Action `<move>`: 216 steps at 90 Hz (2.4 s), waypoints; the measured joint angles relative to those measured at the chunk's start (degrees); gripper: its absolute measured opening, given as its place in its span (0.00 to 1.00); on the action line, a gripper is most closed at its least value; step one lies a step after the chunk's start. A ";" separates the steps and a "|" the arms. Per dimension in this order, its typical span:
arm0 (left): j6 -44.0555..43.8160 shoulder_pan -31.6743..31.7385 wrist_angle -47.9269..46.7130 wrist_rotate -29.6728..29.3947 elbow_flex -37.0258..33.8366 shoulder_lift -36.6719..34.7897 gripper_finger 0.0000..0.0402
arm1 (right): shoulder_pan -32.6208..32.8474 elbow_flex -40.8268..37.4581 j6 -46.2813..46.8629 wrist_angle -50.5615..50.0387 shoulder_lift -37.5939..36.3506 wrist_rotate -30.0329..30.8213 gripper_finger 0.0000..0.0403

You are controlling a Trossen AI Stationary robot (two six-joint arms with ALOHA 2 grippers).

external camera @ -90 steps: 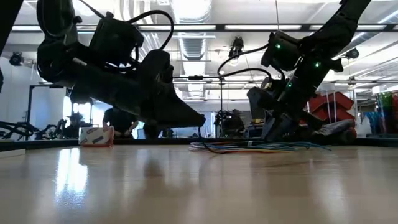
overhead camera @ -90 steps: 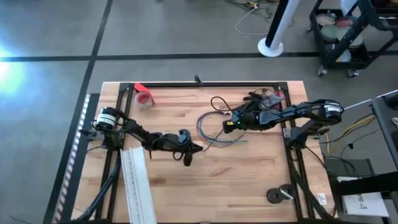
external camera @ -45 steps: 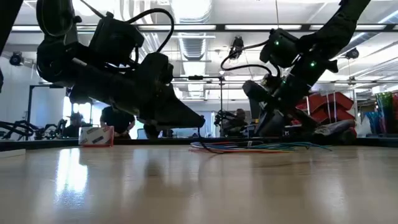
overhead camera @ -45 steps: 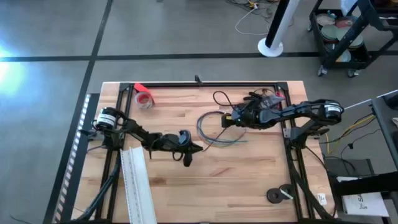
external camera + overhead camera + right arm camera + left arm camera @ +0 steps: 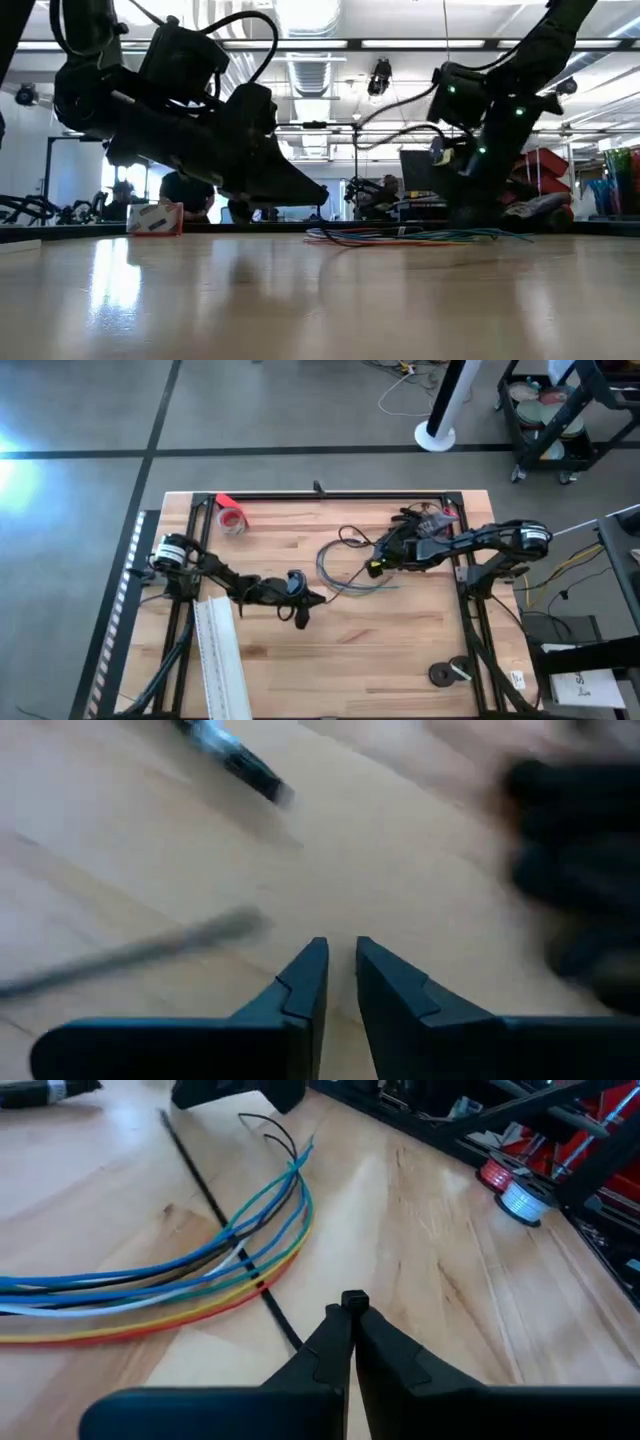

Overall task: Ziptie cables
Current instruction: Put a zip tie on the cables

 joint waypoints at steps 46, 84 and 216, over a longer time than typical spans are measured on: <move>-0.68 -0.22 -0.02 -1.64 0.00 0.00 0.00 | -1.04 -1.34 -1.47 0.14 -6.07 6.14 0.12; -0.96 -0.46 -0.33 -1.64 0.00 0.00 0.00 | -2.91 -14.96 6.97 22.16 -5.16 0.49 0.50; -0.39 -0.45 -0.83 -1.64 0.02 0.00 0.00 | 5.45 -12.19 15.56 20.91 -2.21 -2.25 0.43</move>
